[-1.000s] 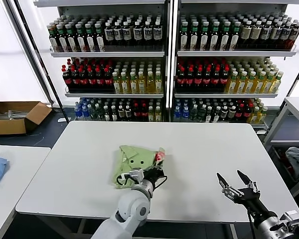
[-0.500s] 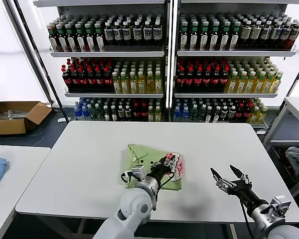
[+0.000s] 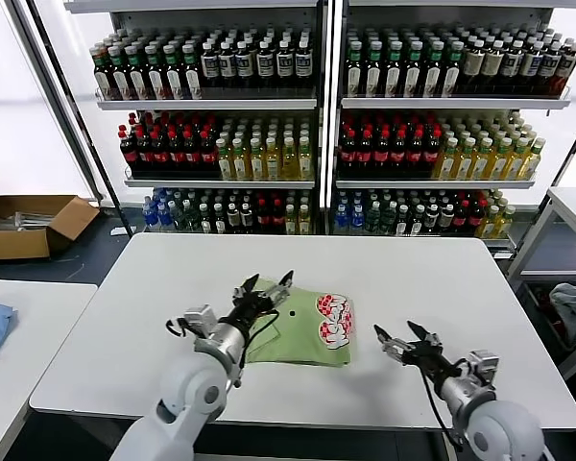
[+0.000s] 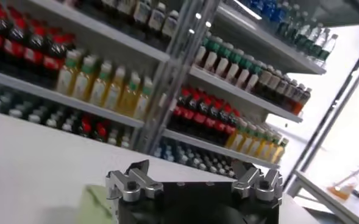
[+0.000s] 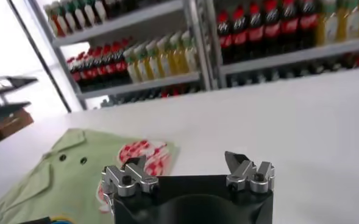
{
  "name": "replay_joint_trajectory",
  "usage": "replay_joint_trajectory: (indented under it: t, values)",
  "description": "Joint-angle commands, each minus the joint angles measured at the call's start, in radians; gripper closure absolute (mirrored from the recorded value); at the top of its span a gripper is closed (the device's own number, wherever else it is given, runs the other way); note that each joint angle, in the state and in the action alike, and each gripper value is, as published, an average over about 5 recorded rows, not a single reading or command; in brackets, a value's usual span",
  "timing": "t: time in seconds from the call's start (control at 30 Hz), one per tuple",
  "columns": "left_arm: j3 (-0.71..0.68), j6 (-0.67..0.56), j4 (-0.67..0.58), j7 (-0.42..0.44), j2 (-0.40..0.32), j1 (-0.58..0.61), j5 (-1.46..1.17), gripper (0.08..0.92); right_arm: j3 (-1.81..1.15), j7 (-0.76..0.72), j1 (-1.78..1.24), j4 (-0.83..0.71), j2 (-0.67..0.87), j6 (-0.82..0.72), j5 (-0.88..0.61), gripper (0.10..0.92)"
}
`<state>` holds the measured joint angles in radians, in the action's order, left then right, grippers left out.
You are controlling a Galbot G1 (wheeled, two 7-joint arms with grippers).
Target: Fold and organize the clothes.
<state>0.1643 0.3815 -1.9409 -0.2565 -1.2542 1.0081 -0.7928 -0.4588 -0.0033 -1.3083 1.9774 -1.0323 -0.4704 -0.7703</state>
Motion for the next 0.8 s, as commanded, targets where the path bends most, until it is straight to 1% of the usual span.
replay_joint_trajectory:
  t: [0.03, 0.27, 0.37, 0.53, 0.63, 0.73, 0.8]
  values:
    - [0.129, -0.002, -0.1, 0.051, 0.101, 0.09, 0.012, 0.179, 0.261, 0.02, 0.204, -0.166, -0.054, -0.086, 0.019, 0.203]
    - [0.126, 0.003, -0.104, 0.032, 0.08, 0.091, 0.019, 0.177, 0.336, 0.053, 0.293, -0.23, -0.106, -0.109, 0.083, 0.208]
    - [0.126, 0.004, -0.11, 0.026, 0.075, 0.095, 0.022, 0.177, 0.346, 0.049, 0.31, -0.25, -0.116, -0.108, 0.086, 0.244]
    - [0.132, 0.02, -0.12, -0.038, 0.074, 0.104, 0.022, 0.177, 0.336, 0.026, 0.303, -0.23, -0.107, -0.107, 0.08, 0.376]
    - [0.132, 0.023, -0.121, -0.054, 0.07, 0.11, 0.023, 0.177, 0.314, -0.003, 0.285, -0.207, -0.086, -0.107, 0.081, 0.463]
    - [0.129, 0.024, -0.116, -0.057, 0.063, 0.112, 0.025, 0.177, 0.275, -0.079, 0.259, -0.177, -0.036, -0.107, 0.097, 0.549]
    - [0.128, 0.025, -0.11, -0.057, 0.059, 0.11, 0.026, 0.177, 0.239, -0.144, 0.238, -0.153, 0.025, -0.107, 0.118, 0.619]
